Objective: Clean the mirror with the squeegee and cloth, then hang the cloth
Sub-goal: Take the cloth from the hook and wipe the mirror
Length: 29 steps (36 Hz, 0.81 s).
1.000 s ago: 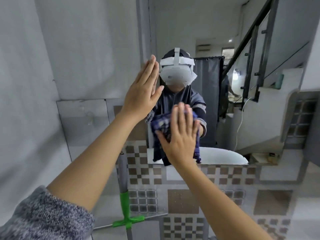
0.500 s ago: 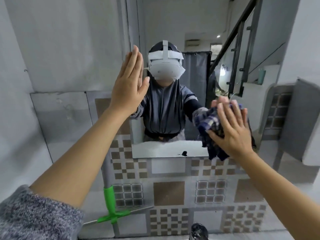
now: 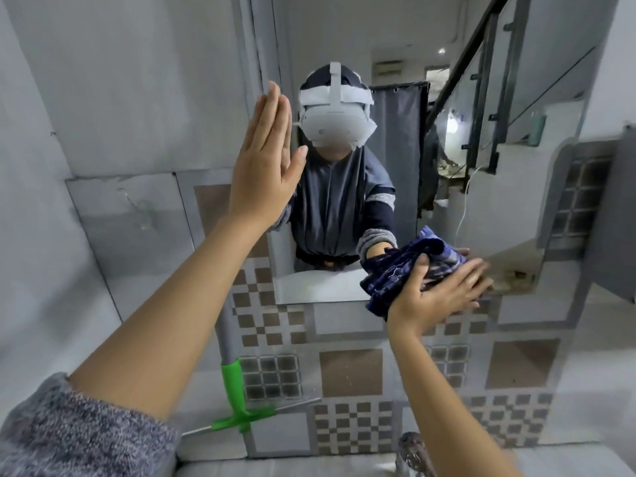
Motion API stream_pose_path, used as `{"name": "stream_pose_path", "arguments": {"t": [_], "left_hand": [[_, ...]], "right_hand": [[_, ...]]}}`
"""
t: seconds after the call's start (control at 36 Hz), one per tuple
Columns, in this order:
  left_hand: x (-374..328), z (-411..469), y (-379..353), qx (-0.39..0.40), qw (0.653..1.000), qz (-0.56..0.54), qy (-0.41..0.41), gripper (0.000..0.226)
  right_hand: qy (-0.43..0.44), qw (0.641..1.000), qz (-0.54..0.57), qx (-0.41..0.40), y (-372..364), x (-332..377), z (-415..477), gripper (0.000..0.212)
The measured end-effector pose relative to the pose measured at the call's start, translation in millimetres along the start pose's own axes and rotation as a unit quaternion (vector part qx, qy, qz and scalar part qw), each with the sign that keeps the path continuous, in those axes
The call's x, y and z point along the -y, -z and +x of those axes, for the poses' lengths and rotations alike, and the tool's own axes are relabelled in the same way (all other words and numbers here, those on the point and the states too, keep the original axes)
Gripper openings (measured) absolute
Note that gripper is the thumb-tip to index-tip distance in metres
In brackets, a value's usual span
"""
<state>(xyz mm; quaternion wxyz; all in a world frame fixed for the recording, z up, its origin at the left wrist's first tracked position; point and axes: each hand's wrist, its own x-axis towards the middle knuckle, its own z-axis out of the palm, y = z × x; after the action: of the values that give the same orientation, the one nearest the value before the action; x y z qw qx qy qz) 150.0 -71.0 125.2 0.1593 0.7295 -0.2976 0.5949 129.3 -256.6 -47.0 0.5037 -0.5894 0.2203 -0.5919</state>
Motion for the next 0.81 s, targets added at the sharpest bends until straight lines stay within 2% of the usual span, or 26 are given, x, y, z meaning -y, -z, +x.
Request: {"name": "stream_pose_path", "arguments": {"t": [0.14, 0.25, 0.33, 0.53, 0.67, 0.81], "left_hand": [[6, -16, 6, 0.049, 0.999, -0.012, -0.015, 0.06], [12, -36, 12, 0.084, 0.996, -0.023, -0.009, 0.06], [15, -55, 23, 0.109, 0.994, -0.015, 0.001, 0.06], [10, -116, 39, 0.139, 0.984, -0.032, 0.11, 0.055], [-8, -146, 40, 0.103, 0.979, -0.07, 0.161, 0.03], [-13, -156, 35, 0.137, 0.962, -0.127, 0.198, 0.018]], "right_hand": [[0.156, 0.983, -0.038, 0.092, -22, 16, -49, 0.074], [0.309, 0.935, -0.083, 0.154, -36, 26, -86, 0.071], [0.375, 0.903, -0.101, 0.185, -44, 25, -109, 0.074], [0.424, 0.873, -0.134, 0.2, -44, 15, -118, 0.077], [0.447, 0.857, -0.134, 0.22, -42, 13, -113, 0.073], [0.454, 0.85, -0.136, 0.23, -38, 11, -108, 0.07]]}}
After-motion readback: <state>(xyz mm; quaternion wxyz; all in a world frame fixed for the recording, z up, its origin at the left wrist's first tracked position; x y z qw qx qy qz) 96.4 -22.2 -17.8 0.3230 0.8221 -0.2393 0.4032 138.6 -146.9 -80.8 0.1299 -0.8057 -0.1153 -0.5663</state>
